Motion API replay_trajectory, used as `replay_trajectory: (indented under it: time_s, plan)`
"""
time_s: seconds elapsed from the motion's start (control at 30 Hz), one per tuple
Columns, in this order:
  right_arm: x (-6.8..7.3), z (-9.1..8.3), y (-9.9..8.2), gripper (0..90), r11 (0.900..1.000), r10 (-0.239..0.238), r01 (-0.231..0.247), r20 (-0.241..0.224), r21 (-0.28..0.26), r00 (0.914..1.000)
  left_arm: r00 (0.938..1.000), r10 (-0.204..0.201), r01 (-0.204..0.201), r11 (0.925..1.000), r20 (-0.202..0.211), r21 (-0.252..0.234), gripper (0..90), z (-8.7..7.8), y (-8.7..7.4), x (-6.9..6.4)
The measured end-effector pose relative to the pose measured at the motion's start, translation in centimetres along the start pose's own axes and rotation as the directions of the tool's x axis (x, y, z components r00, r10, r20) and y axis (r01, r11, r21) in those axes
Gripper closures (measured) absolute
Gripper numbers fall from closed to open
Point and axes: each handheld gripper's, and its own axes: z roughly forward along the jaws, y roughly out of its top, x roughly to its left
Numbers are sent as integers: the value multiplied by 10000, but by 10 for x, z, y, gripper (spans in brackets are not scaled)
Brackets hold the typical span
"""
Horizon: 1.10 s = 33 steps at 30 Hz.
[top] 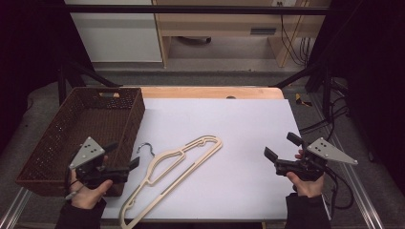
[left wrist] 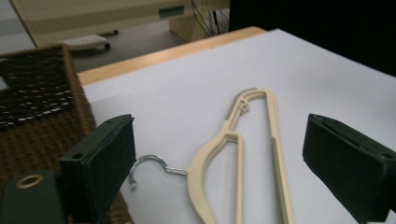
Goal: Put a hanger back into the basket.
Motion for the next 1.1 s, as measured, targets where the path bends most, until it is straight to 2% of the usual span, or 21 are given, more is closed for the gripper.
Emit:
replay_trajectory:
  time_s: [0.13, 0.2, 0.23, 0.27, 0.33, 0.43, 0.47, 0.57, 0.6, 0.67, 0.7, 0.73, 0.83, 0.93, 1.0, 1.07, 1.1]
  plan:
    - [5, 4, -1, 28, 9998, -93, 97, -196, 199, 9998, 9993, 339, -349, 9973, 170, 653, 130, 11, -4, -12]
    - [7, 5, -1, 29, 9996, -102, 109, -308, 248, 9995, 9990, 320, -347, 9955, 314, 884, 156, 14, -7, -15]
    - [8, 7, -2, 29, 9995, -106, 114, -310, 282, 9995, 9985, 379, -424, 9921, 403, 1184, 171, 16, -12, -19]
    - [8, 7, -2, 29, 9995, -106, 114, -310, 282, 9995, 9985, 379, -424, 9921, 403, 1184, 180, 16, -12, -19]
    - [10, 9, -2, 30, 9995, -121, 132, -386, 300, 9992, 9974, 539, -600, 9891, 489, 1344, 188, 17, -18, -24]
    - [12, 12, -4, 30, 9991, -151, 168, -458, 380, 9988, 9959, 566, -673, 9845, 700, 1622, 234, 18, -32, -31]
    - [13, 13, -4, 30, 9988, -134, 157, -507, 457, 9986, 9953, 627, -751, 9809, 739, 1796, 244, 18, -38, -33]
    - [16, 18, -6, 30, 9982, -165, 198, -589, 559, 9981, 9953, 783, -893, 9703, 575, 2249, 279, 17, -56, -36]
    - [16, 19, -6, 30, 9981, -188, 222, -590, 577, 9981, 9947, 907, -1000, 9647, 492, 2438, 286, 17, -63, -37]
    - [17, 21, -8, 30, 9974, -163, 209, -672, 689, 9976, 9946, 974, -1031, 9605, 352, 2585, 307, 18, -68, -38]
    - [17, 23, -8, 30, 9970, -186, 233, -651, 734, 9977, 9954, 904, -957, 9615, 322, 2577, 316, 19, -70, -39]
    - [18, 23, -9, 30, 9966, -207, 261, -689, 781, 9974, 9955, 876, -939, 9594, 356, 2660, 328, 19, -71, -38]
    - [18, 25, -10, 30, 9955, -248, 311, -709, 893, 9972, 9977, 676, -676, 9571, 98, 2818, 376, 23, -73, -37]
    - [18, 26, -10, 30, 9959, -212, 276, -739, 865, 9970, 9963, 774, -605, 9401, -373, 3355, 446, 28, -78, -36]
    - [19, 26, -10, 30, 9960, -171, 241, -810, 855, 9966, 9971, 642, -456, 9358, -420, 3496, 481, 32, -81, -35]
    - [19, 26, -10, 30, 9965, -124, 197, -889, 816, 9960, 9978, 515, -324, 9268, -411, 3742, 503, 35, -83, -33]
    - [19, 26, -10, 30, 9963, -109, 189, -949, 835, 9954, 9981, 434, -236, 9267, -444, 3751, 524, 36, -85, -33]
